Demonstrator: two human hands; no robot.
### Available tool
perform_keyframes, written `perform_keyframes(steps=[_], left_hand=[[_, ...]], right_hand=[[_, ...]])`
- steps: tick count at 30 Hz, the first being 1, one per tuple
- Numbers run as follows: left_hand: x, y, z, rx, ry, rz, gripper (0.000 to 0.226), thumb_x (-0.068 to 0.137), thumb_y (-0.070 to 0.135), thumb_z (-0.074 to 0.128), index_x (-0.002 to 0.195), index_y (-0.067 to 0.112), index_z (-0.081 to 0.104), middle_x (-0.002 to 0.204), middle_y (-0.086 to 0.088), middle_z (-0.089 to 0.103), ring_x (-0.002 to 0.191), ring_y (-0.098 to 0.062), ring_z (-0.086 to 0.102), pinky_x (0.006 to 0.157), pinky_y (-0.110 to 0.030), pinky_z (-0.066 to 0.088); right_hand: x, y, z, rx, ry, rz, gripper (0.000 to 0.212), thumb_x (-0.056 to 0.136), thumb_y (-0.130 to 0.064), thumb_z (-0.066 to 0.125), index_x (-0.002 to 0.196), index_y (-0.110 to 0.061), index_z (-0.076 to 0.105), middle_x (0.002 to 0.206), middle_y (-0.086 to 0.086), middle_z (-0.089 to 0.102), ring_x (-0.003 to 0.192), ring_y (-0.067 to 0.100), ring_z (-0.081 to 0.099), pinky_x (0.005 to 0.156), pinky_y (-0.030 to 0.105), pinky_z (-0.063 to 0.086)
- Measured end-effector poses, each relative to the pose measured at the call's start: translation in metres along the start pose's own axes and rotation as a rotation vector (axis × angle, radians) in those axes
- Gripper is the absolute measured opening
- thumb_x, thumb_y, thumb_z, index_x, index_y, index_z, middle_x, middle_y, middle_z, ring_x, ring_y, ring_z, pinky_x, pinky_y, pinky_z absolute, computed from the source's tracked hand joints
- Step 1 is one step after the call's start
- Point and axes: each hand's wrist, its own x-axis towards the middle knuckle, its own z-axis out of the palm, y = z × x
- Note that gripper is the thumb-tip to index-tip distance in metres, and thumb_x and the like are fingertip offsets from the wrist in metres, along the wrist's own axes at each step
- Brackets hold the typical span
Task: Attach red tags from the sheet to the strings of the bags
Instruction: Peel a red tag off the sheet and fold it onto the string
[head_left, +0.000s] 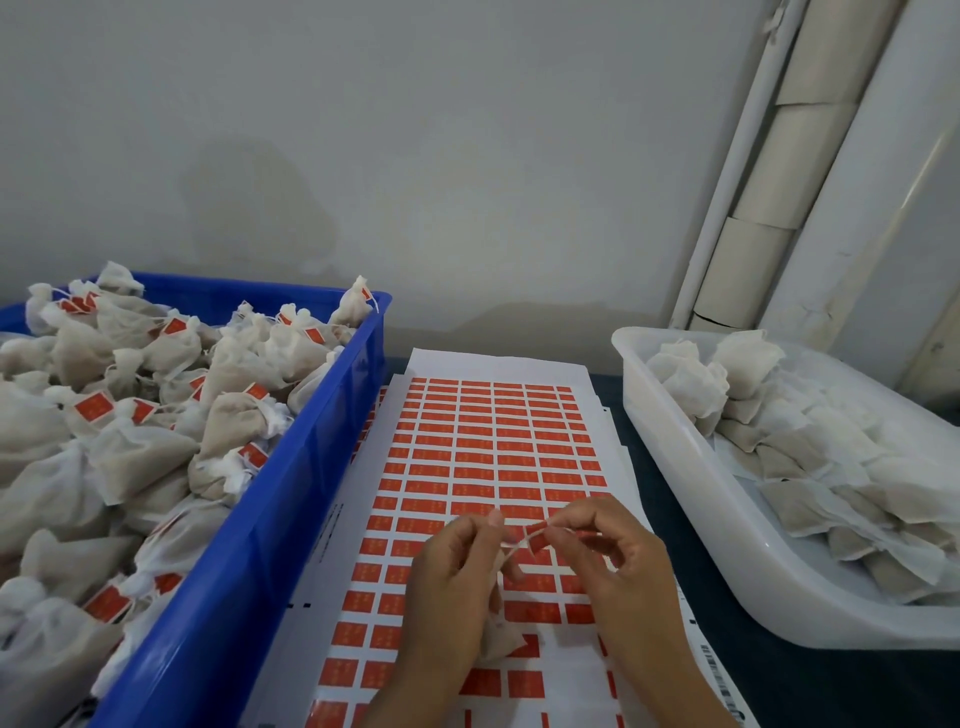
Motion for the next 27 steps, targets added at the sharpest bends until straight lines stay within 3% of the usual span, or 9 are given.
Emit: perform_keyframes(steps=[4, 6, 8, 13, 16, 19, 21, 24, 27], left_hand=[[0.000, 0.009, -0.001, -0.095, -0.092, -0.182, 0.042, 0.090, 0.032, 0.050, 0.052, 0.021, 0.066, 0.047, 0.005, 0.062, 0.042, -0.005, 0.056, 0.044, -0.011, 0.044], [0.000, 0.012, -0.001, -0.107, -0.071, -0.231, 0.042, 0.087, 0.026, 0.057, 0.046, 0.022, 0.063, 0.045, 0.009, 0.061, 0.044, -0.005, 0.057, 0.042, -0.009, 0.041], [0.001, 0.012, -0.002, -0.081, -0.079, -0.213, 0.034, 0.084, 0.027, 0.062, 0.051, 0.024, 0.064, 0.049, 0.015, 0.062, 0.053, -0.006, 0.058, 0.049, -0.009, 0.040], [0.001, 0.013, -0.005, -0.068, -0.103, -0.177, 0.016, 0.082, 0.024, 0.066, 0.066, 0.025, 0.068, 0.066, 0.022, 0.067, 0.068, 0.001, 0.062, 0.052, -0.004, 0.038], [0.000, 0.012, -0.005, -0.016, -0.115, -0.130, 0.016, 0.082, 0.024, 0.066, 0.066, 0.025, 0.066, 0.066, 0.021, 0.067, 0.071, 0.013, 0.058, 0.054, -0.003, 0.037], [0.002, 0.010, -0.004, -0.008, -0.094, -0.121, 0.016, 0.082, 0.023, 0.066, 0.066, 0.024, 0.066, 0.064, 0.022, 0.066, 0.070, 0.015, 0.057, 0.047, -0.001, 0.039], [0.003, 0.007, -0.004, -0.001, -0.085, -0.110, 0.014, 0.082, 0.022, 0.066, 0.068, 0.024, 0.066, 0.064, 0.022, 0.066, 0.071, 0.012, 0.058, 0.047, -0.001, 0.040], [0.003, 0.004, -0.003, -0.004, -0.062, -0.096, 0.011, 0.081, 0.021, 0.068, 0.071, 0.024, 0.067, 0.070, 0.021, 0.067, 0.074, -0.002, 0.062, 0.053, -0.005, 0.044], [0.003, 0.002, -0.002, 0.008, -0.045, -0.067, 0.011, 0.079, 0.019, 0.070, 0.071, 0.024, 0.066, 0.072, 0.021, 0.066, 0.077, -0.008, 0.061, 0.064, -0.010, 0.047]], right_hand=[[0.002, 0.000, -0.006, -0.112, 0.052, -0.152, 0.016, 0.073, -0.030, 0.061, 0.071, -0.045, 0.064, 0.084, -0.023, 0.064, 0.088, 0.001, 0.061, 0.083, 0.008, 0.044], [0.003, 0.003, -0.008, -0.165, 0.071, -0.213, 0.010, 0.074, -0.026, 0.060, 0.080, -0.031, 0.068, 0.090, -0.024, 0.061, 0.087, 0.001, 0.061, 0.089, 0.018, 0.047], [0.005, 0.006, -0.011, -0.255, 0.101, -0.313, 0.008, 0.079, -0.023, 0.063, 0.083, -0.021, 0.070, 0.097, -0.016, 0.061, 0.090, 0.001, 0.059, 0.091, 0.024, 0.046], [0.007, 0.004, -0.010, -0.365, 0.144, -0.445, 0.022, 0.075, -0.019, 0.062, 0.093, -0.030, 0.062, 0.107, -0.013, 0.057, 0.097, 0.003, 0.059, 0.091, 0.028, 0.040], [0.006, 0.005, -0.007, -0.369, 0.137, -0.386, 0.035, 0.074, -0.026, 0.062, 0.105, -0.038, 0.051, 0.115, -0.027, 0.045, 0.100, -0.004, 0.048, 0.094, 0.022, 0.030], [0.006, 0.005, -0.005, -0.348, 0.116, -0.429, 0.039, 0.072, -0.025, 0.064, 0.097, -0.050, 0.048, 0.113, -0.027, 0.044, 0.097, -0.002, 0.051, 0.092, 0.021, 0.032], [0.007, 0.005, -0.007, -0.354, 0.107, -0.467, 0.034, 0.072, -0.023, 0.065, 0.096, -0.044, 0.053, 0.111, -0.025, 0.050, 0.095, -0.001, 0.056, 0.091, 0.022, 0.036], [0.009, 0.008, -0.011, -0.389, 0.084, -0.523, 0.015, 0.072, -0.021, 0.065, 0.083, -0.031, 0.065, 0.109, -0.020, 0.055, 0.107, 0.001, 0.047, 0.091, 0.022, 0.037], [0.011, 0.011, -0.014, -0.387, 0.030, -0.502, 0.011, 0.074, -0.020, 0.064, 0.082, -0.028, 0.065, 0.103, -0.026, 0.054, 0.108, -0.011, 0.045, 0.087, 0.008, 0.040]])
